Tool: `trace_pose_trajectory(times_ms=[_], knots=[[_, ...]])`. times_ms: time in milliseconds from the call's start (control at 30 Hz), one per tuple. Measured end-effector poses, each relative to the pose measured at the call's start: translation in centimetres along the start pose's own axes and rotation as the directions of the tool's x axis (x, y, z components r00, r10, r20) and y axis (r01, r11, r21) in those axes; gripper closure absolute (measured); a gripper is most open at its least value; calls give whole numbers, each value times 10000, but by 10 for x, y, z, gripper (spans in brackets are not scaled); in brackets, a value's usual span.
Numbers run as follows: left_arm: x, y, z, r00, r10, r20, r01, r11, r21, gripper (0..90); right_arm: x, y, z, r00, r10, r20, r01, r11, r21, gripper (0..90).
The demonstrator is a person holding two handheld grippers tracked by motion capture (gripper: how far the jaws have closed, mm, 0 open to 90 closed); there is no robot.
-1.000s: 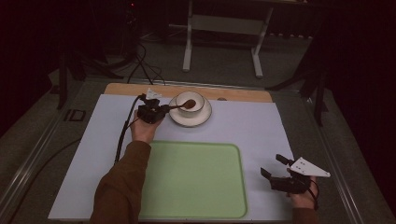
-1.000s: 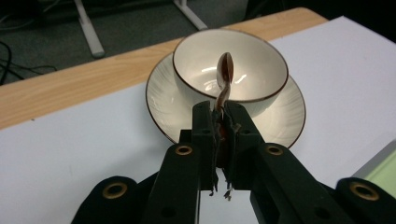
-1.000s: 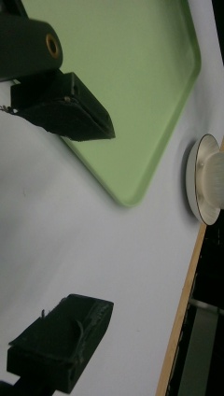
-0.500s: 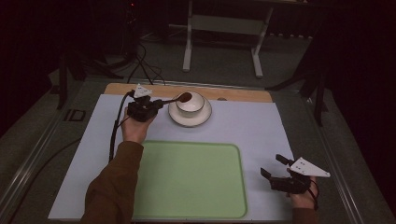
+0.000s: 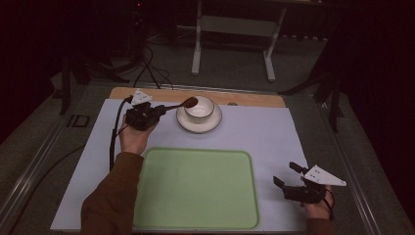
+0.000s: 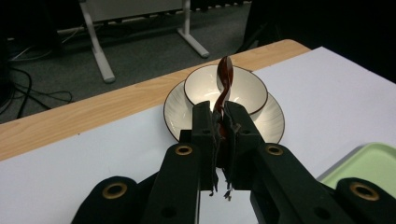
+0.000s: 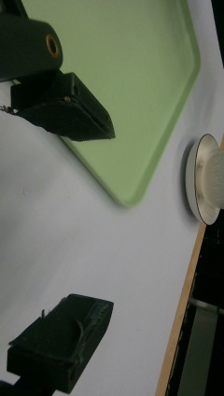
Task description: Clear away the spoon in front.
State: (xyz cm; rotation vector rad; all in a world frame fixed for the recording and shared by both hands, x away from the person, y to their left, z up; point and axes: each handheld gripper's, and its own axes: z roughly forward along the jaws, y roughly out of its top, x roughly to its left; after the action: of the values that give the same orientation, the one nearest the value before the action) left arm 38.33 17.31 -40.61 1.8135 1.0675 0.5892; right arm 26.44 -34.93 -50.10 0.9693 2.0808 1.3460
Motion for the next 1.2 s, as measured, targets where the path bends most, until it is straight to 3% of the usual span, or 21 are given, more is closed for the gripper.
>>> trace_pose_trajectory(times_ms=[133, 533, 767, 900, 1200], knots=[[-1, -3, -11, 9998, 162, 101, -161, 9998, -104, 840, 0, 0, 0, 10000, 2, -1, -2, 10000, -9, 145], [7, -21, -55, 9998, -55, 172, 64, 9987, -500, 839, 1, 0, 0, 10000, -32, 3, 32, 10000, 11, 146], [8, -31, -73, 9999, -74, 121, 81, 9986, -527, 839, 2, 0, 0, 10000, -48, 3, 48, 10000, 16, 146], [6, -40, -82, 9999, -26, 138, 30, 9996, -293, 839, 2, 0, 1, 10000, -52, -5, 52, 10000, 28, 146], [5, -64, -86, 9999, -75, 140, 70, 9993, 359, 839, 3, 0, 1, 10000, -74, -13, 74, 10000, 64, 146]])
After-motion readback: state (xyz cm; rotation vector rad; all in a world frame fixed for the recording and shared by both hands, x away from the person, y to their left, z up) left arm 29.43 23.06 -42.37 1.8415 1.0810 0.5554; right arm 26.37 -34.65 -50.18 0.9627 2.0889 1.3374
